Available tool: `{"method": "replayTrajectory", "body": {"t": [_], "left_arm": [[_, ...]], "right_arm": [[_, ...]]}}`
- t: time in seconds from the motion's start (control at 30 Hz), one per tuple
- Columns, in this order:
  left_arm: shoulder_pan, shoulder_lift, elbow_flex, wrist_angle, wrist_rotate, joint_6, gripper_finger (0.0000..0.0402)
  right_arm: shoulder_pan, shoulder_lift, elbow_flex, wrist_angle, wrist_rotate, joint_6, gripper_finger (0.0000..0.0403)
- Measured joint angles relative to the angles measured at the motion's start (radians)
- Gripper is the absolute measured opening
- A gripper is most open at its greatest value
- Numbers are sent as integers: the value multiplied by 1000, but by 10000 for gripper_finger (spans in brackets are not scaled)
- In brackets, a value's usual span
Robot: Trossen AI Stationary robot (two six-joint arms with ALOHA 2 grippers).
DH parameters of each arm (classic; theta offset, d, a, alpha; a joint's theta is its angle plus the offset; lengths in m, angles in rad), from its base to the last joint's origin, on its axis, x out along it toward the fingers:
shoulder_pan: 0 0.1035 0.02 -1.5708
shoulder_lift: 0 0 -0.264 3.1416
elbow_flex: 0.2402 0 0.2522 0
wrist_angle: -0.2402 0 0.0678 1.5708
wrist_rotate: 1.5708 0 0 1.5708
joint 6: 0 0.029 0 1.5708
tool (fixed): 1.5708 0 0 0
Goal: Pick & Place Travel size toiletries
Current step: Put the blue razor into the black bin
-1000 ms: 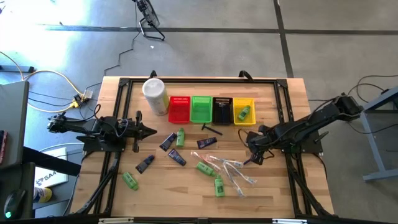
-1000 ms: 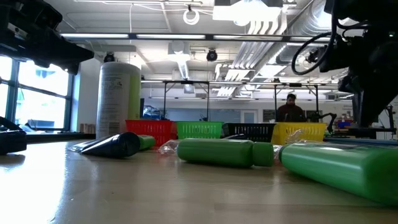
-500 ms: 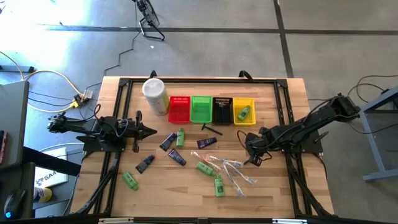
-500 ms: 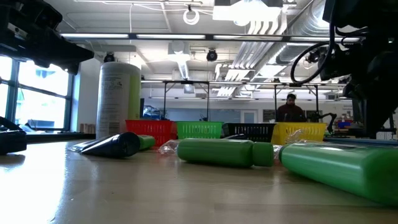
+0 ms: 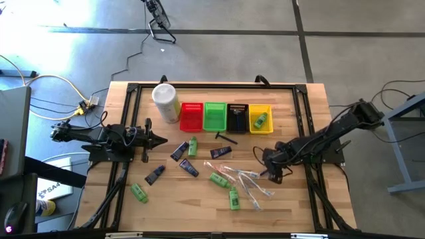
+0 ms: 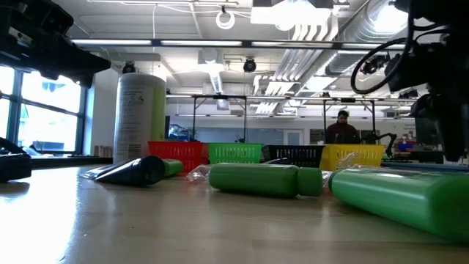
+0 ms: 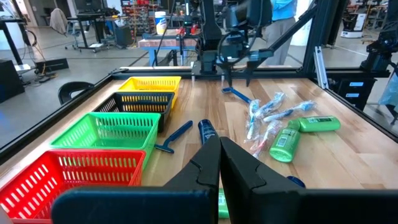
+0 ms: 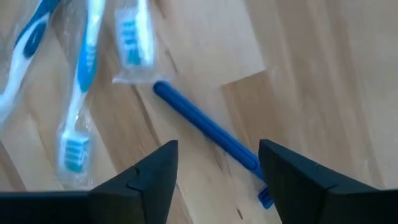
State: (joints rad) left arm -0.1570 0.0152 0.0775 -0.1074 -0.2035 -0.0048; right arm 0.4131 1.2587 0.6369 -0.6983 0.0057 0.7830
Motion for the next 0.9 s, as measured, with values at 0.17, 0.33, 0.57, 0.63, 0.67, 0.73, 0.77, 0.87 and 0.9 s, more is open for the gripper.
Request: {"method": "replayTrajectory", "body": {"t": [0.17, 0.33, 0.57, 0.63, 0.67, 0.73, 0.77, 0.87, 0.9], "left_arm": [[0, 0, 0, 0, 0, 0, 7], [0, 0, 0, 0, 0, 0, 7], [0, 0, 0, 0, 0, 0, 7], [0, 0, 0, 0, 0, 0, 7], [0, 0, 0, 0, 0, 0, 7], [0, 0, 0, 0, 0, 0, 7], [0, 0, 0, 0, 0, 0, 7], [0, 0, 0, 0, 3, 1, 7], [0, 0, 0, 0, 3, 2, 7]], "right_arm": [[39, 4, 0, -4, 84, -7, 219], [53, 55, 0, -28, 70, -24, 216], [52, 165, 0, -20, 66, -57, 216], [52, 180, 3, -14, 65, -74, 215], [52, 186, 4, -10, 64, -79, 215], [52, 191, 5, -7, 65, -81, 215], [53, 192, 5, -4, 66, -81, 215], [52, 192, 4, -3, 66, -81, 215], [52, 192, 4, -2, 66, -81, 215]]}}
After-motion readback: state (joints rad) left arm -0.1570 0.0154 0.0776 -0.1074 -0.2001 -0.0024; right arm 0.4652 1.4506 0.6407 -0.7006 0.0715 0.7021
